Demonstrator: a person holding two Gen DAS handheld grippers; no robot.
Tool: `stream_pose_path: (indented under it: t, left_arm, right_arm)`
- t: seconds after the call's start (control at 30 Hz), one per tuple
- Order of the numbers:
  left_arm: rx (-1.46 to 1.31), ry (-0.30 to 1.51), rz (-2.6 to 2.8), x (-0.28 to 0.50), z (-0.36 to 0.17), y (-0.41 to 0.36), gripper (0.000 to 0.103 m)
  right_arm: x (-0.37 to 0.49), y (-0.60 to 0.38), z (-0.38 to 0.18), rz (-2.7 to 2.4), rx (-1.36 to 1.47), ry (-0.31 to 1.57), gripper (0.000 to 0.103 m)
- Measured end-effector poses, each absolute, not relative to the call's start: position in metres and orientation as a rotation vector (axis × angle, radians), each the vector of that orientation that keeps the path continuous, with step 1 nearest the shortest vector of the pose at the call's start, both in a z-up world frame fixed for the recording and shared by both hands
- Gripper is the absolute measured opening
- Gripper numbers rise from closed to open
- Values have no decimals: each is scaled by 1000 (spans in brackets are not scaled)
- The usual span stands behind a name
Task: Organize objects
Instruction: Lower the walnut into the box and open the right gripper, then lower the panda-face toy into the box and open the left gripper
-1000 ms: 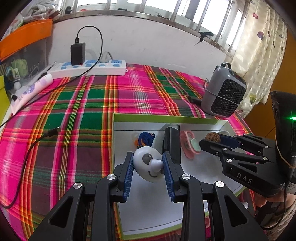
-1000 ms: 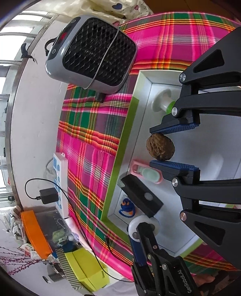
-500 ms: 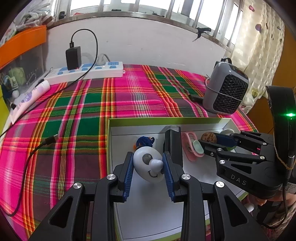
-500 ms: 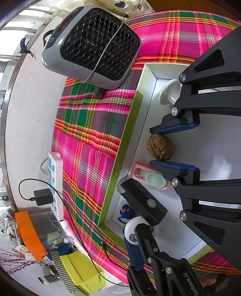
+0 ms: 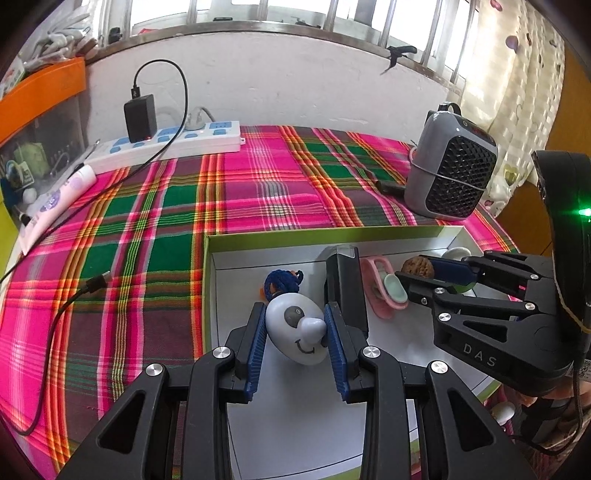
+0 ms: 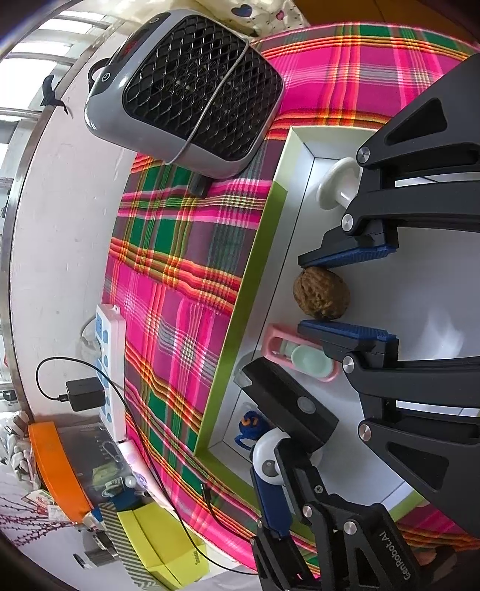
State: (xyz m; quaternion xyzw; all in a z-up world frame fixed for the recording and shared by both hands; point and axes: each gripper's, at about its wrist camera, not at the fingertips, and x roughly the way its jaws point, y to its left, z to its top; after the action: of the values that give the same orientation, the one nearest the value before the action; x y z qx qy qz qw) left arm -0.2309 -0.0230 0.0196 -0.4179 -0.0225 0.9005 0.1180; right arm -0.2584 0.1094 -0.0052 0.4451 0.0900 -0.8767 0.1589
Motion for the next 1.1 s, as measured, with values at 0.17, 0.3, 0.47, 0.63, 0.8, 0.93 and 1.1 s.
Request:
stream_pose_path:
  t: [0.17, 0.3, 0.47, 0.63, 0.8, 0.93, 1.1]
  left_arm:
    - [-1228, -62, 2628, -232, 18, -22, 30]
    - [-1229, -67, 2624, -232, 18, -21, 30]
    - [-1232, -68, 2624, -232, 18, -22, 30]
    - [-1233, -72, 2623, -232, 18, -21, 30]
    - [-1233, -80, 2622, -230, 17, -19, 30]
    - [-1232, -84, 2621, -231, 18, -21, 30]
    - [-1225, -93, 2629, -228, 21, -22, 34]
  right_arm:
    - [-259, 110, -5, -2508, 1272, 257, 30]
    - [-259, 111, -5, -2513, 1274, 249, 30]
    - [-260, 111, -4, -2520, 1271, 249, 32]
    - [-259, 112, -3, -2527, 1265, 241, 40]
    - [-258, 112, -2, -2531, 1261, 238, 40]
    - [-256, 113, 0, -2537, 1256, 237, 40]
    - [-255, 115, 2, -2546, 1250, 226, 41]
